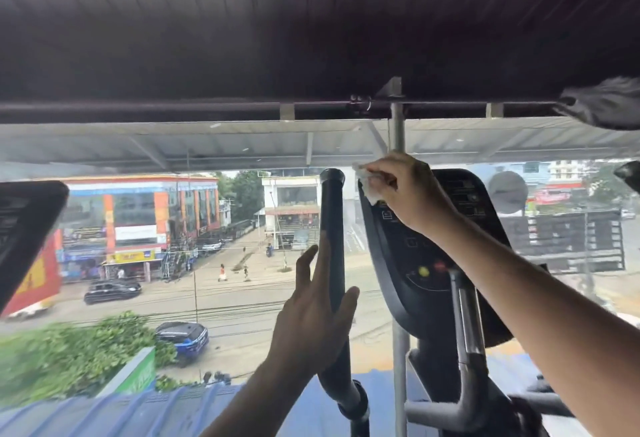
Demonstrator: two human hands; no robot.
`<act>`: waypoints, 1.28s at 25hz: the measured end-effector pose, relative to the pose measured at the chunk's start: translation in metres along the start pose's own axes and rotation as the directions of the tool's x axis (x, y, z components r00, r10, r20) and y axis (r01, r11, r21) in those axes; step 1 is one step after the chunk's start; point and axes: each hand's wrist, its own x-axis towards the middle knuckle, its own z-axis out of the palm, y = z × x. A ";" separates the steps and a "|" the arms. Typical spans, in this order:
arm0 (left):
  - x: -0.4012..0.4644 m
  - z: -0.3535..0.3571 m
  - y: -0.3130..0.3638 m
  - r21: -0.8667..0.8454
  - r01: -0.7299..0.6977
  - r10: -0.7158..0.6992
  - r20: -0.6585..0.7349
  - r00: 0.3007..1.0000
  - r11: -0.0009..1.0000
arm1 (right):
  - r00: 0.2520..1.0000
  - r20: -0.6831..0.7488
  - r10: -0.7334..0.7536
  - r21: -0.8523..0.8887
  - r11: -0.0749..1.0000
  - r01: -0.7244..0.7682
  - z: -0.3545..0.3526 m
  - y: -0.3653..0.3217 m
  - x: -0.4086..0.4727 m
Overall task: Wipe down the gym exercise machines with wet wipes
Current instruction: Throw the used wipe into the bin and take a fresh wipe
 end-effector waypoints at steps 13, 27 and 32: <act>-0.010 -0.007 0.009 0.162 -0.031 0.041 -0.059 0.997 0.986 | 0.834 0.552 -0.012 0.048 0.999 -0.018 0.046 0.008 0.119; -0.016 -0.010 0.017 0.297 -0.016 0.029 -0.040 0.999 0.955 | 0.829 0.558 0.026 0.344 0.902 -0.260 0.049 0.042 0.086; -0.015 -0.010 0.015 0.267 -0.026 0.048 -0.074 0.996 0.963 | 0.974 0.220 0.055 0.347 0.928 -0.131 0.037 0.041 0.051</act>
